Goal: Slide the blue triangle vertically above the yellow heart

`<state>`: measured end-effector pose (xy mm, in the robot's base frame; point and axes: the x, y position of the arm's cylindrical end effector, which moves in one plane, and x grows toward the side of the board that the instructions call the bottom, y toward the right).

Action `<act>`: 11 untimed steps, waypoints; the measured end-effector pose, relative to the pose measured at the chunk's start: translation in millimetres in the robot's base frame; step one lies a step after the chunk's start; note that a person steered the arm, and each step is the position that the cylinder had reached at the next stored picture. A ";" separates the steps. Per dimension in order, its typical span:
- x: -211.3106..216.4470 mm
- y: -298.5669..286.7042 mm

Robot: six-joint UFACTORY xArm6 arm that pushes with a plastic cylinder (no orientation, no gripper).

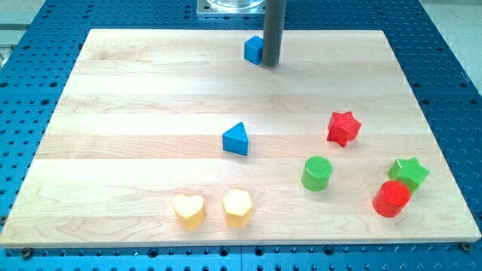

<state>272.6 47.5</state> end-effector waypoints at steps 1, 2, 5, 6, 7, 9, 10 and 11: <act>-5.3 -47.5; 13.3 -23.3; 217.7 1.6; 222.7 -33.1; 200.1 -60.7; 212.9 -82.9; 146.6 -89.7; 119.3 -89.7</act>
